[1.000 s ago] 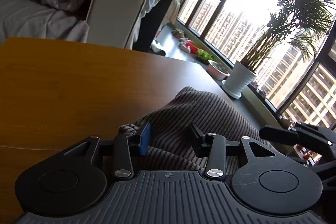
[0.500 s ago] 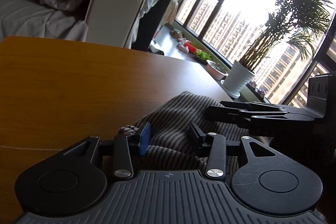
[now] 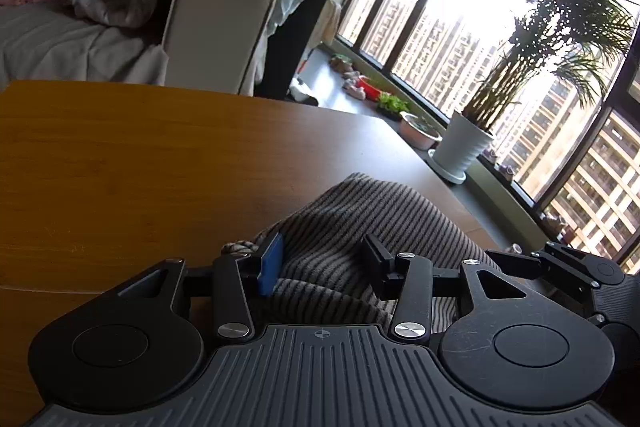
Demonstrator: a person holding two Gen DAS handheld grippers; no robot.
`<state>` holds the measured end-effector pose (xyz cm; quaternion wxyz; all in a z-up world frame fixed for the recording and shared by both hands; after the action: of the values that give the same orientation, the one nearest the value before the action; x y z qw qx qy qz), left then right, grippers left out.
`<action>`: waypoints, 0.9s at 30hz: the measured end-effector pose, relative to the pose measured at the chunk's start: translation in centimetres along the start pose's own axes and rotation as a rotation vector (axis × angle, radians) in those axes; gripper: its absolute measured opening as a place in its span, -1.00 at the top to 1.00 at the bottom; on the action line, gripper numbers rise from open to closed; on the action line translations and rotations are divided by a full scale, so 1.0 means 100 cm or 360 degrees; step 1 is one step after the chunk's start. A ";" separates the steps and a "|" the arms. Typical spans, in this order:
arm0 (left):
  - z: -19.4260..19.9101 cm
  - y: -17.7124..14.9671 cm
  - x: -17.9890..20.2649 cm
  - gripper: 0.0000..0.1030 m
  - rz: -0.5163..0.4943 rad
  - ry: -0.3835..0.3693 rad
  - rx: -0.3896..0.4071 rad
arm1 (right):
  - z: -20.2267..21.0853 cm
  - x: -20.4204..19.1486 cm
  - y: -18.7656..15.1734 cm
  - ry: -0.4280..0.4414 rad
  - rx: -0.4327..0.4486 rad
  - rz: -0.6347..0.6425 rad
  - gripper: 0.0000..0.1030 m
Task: Fold clothes
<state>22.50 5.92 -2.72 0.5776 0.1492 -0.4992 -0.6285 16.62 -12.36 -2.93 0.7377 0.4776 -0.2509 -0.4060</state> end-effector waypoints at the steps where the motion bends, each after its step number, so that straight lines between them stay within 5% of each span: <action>1: 0.000 0.000 -0.001 0.06 0.0013 -0.0003 -0.0002 | 0.004 -0.002 0.002 0.0045 0.0027 -0.0018 -0.63; 4: -0.001 0.000 -0.002 0.05 0.0023 -0.0003 0.0005 | 0.015 -0.020 0.004 0.0192 0.0104 0.0015 -0.80; 7: -0.002 -0.001 -0.001 0.01 0.0021 -0.0001 0.0010 | 0.004 -0.036 -0.014 0.0180 0.0033 0.0143 -0.99; 10: -0.001 -0.001 0.000 0.00 0.0006 -0.0009 0.0010 | -0.005 -0.046 -0.027 0.0114 0.0006 0.0239 -1.00; 22: 0.000 -0.003 -0.002 -0.01 0.0014 -0.0018 0.0022 | 0.001 -0.042 -0.028 0.0117 0.0002 0.0095 -1.00; 27: 0.001 -0.003 -0.004 -0.01 0.0016 -0.0015 0.0022 | 0.009 -0.036 -0.006 0.0182 0.0013 0.0061 -1.00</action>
<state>22.38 6.23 -3.03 0.5772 0.1477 -0.5070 -0.6228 13.74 -9.90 -3.07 0.7565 0.4980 -0.2190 -0.3630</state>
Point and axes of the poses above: each gripper's, at about its wrist camera, not at the fingertips, and z roughly against the way its jaws point, x to its right, y to its top, the point moved 6 cm from there along -z, roughly the way its jaws point, and after that the axes turned 6 degrees about x, right-handed, at the moved point
